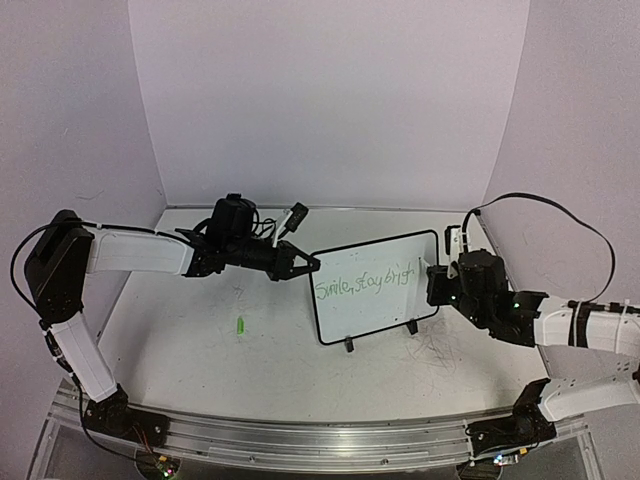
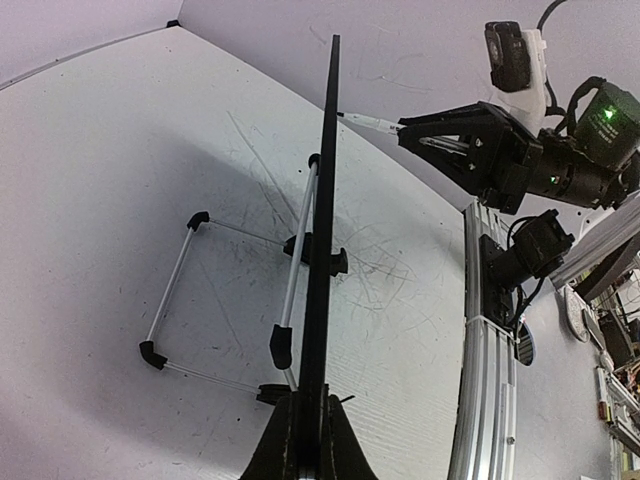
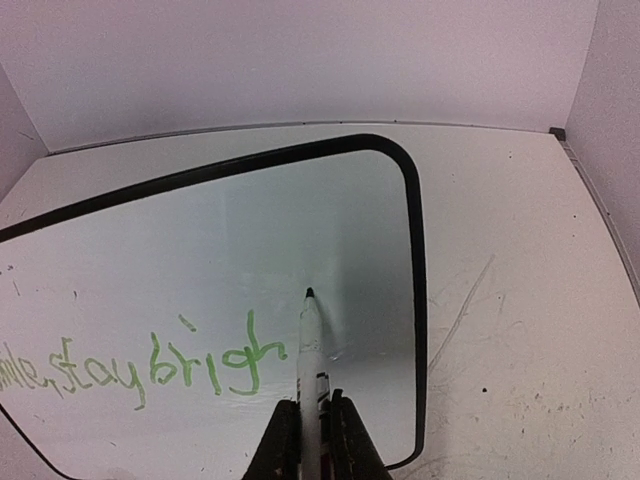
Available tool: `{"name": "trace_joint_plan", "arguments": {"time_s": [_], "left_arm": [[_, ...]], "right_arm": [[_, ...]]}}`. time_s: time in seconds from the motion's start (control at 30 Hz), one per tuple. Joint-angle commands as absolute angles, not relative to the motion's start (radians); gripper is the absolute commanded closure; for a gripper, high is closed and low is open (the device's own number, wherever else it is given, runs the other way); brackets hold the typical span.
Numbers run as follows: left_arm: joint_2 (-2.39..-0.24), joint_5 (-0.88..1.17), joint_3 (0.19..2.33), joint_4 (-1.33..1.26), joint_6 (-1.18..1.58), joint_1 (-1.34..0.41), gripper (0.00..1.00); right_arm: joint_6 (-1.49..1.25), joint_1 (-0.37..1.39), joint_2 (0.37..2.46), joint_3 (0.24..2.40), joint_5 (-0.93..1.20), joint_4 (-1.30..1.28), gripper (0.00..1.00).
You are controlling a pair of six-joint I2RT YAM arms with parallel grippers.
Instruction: Write a sentence on the whiteboard
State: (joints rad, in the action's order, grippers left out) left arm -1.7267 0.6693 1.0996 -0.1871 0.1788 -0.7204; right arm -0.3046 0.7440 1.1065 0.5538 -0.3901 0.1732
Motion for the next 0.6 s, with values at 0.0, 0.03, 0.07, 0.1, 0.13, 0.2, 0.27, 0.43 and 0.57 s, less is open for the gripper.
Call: {"name": "trace_joint_plan", "arguments": {"time_s": [0.0,0.03,0.07,0.1,0.13,0.2,0.27,0.43,0.57], "left_arm": [[-1.695,0.65,1.118,-0.144,0.137,-0.732,1.0],[-1.696,0.651,1.118,-0.144,0.137,-0.732,1.0],[-1.697,0.651,1.118,-0.144,0.137,-0.732,1.0],[-1.698,0.652,1.119,-0.144,0.137,-0.732,1.0],[-1.698,0.652,1.12,-0.144,0.137,-0.732,1.0],[-1.699,0.652,1.12,-0.144,0.138,-0.732,1.0],[-1.7,0.652,1.12,-0.144,0.137,-0.732,1.0],[-1.699,0.652,1.121,-0.144,0.137,-0.732,1.0],[-1.697,0.652,1.12,-0.144,0.137,-0.732,1.0]], "right_arm": [[-0.284,0.737,1.13,0.588,-0.36,0.218,1.0],[-0.284,0.737,1.132,0.585,-0.356,0.22,1.0],[-0.286,0.736,1.133,0.581,-0.355,0.222,1.0],[-0.288,0.737,1.135,0.577,-0.356,0.224,1.0],[-0.29,0.737,1.136,0.573,-0.359,0.224,1.0],[-0.298,0.737,1.137,0.566,-0.362,0.223,1.0],[-0.308,0.737,1.136,0.559,-0.362,0.22,1.0],[-0.331,0.736,1.132,0.545,-0.342,0.195,1.0],[-0.348,0.737,1.132,0.533,-0.321,0.186,1.0]]}}
